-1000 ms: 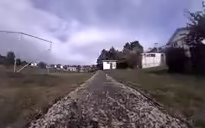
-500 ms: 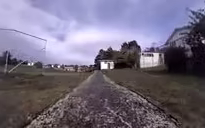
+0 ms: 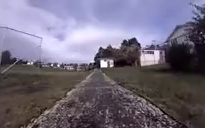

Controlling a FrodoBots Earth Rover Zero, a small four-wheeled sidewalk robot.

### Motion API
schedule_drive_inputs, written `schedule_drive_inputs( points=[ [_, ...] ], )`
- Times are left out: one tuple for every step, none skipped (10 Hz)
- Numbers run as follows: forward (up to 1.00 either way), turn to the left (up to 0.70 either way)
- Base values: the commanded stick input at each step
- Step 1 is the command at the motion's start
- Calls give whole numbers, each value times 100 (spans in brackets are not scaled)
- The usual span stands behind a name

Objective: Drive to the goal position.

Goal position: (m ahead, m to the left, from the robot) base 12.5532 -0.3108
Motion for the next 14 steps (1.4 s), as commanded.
schedule_drive_inputs(
  points=[
    [100, 0],
    [100, 0],
    [100, 0],
    [100, 0],
    [100, 0],
    [100, 0],
    [100, 0],
    [100, 0],
    [100, 0],
    [100, 0],
    [100, 0],
    [100, 0],
    [100, 0],
    [100, 0]
  ],
)
